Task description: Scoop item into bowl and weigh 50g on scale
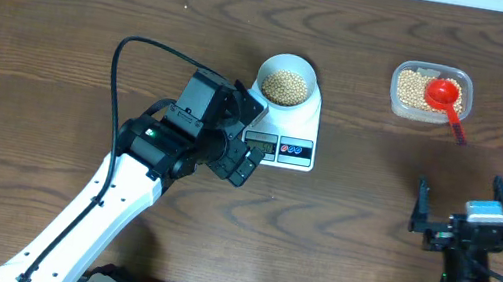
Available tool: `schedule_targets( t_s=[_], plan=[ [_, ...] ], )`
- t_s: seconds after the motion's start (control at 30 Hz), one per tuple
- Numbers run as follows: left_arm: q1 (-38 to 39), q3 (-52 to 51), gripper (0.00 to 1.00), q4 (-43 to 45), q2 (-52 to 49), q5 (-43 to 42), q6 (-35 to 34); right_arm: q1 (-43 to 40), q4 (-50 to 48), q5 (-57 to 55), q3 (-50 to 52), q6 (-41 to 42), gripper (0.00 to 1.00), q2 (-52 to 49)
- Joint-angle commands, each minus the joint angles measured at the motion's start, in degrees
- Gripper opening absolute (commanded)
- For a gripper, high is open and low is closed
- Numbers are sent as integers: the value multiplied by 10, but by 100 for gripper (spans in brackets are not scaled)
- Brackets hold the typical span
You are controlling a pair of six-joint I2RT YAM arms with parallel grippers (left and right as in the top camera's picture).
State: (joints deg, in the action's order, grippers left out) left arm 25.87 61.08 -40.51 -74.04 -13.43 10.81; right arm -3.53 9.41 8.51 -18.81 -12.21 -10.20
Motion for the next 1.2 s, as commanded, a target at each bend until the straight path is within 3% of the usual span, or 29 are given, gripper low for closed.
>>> schedule_targets(
  t_s=[0.0, 0.37, 0.6, 1.17],
  plan=[
    [-3, 1, 98, -1, -1, -3, 10, 10, -54, 2, 76, -3, 99, 47],
    [-3, 1, 98, -1, -1, -3, 10, 25, -114, 2, 185, -3, 99, 99],
    [-3, 1, 98, -1, -1, -3, 10, 25, -57, 0, 185, -2, 99, 99],
    [-3, 1, 98, -1, -1, -3, 10, 24, -58, 0, 185, -3, 99, 99]
  ],
)
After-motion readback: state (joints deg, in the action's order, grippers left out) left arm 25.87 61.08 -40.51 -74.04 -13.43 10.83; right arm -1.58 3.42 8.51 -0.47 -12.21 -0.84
